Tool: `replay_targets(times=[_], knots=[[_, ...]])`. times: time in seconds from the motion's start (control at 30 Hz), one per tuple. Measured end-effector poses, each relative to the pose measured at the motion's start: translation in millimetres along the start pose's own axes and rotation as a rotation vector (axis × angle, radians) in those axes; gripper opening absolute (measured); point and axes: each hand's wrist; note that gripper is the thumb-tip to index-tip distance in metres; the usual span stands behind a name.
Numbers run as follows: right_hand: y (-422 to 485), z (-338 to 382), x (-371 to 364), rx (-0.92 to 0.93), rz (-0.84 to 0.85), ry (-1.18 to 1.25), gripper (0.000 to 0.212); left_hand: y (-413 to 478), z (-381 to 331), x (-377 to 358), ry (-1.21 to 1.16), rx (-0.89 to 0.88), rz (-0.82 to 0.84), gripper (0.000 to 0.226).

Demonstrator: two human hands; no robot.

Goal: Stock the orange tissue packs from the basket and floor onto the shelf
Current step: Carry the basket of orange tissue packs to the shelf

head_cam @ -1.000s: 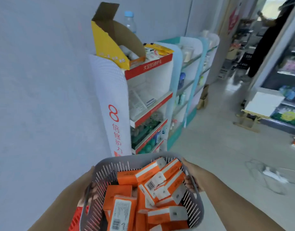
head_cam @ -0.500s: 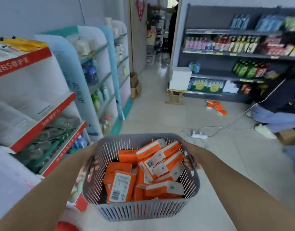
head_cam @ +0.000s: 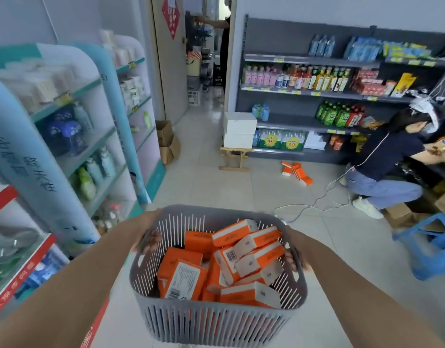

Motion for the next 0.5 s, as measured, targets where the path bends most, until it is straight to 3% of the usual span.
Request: replay_targets(times=[0.13, 0.3, 0.5], knots=[[46.7, 47.1, 8.1, -0.037, -0.025, 0.022, 0.043, 58.4, -74.7, 2.8, 0.045, 0.048, 0.033, 0.072], [105.7, 118.9, 14.1, -0.044, -0.085, 0.087, 0.043, 126.6, -174.6, 9.5, 0.123, 0.046, 0.072, 0.067], [175.2, 203.2, 13.1, -0.041, -0.156, 0.206, 0.047, 206.3, -292.3, 14.8, 0.131, 0.004, 0.006, 0.063]])
Point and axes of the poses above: each hand's wrist, its own y-axis towards the middle knuckle, its own x-axis out of the back of the hand, z = x × y, and after that the axes turned 1 degree about -x, right-handed
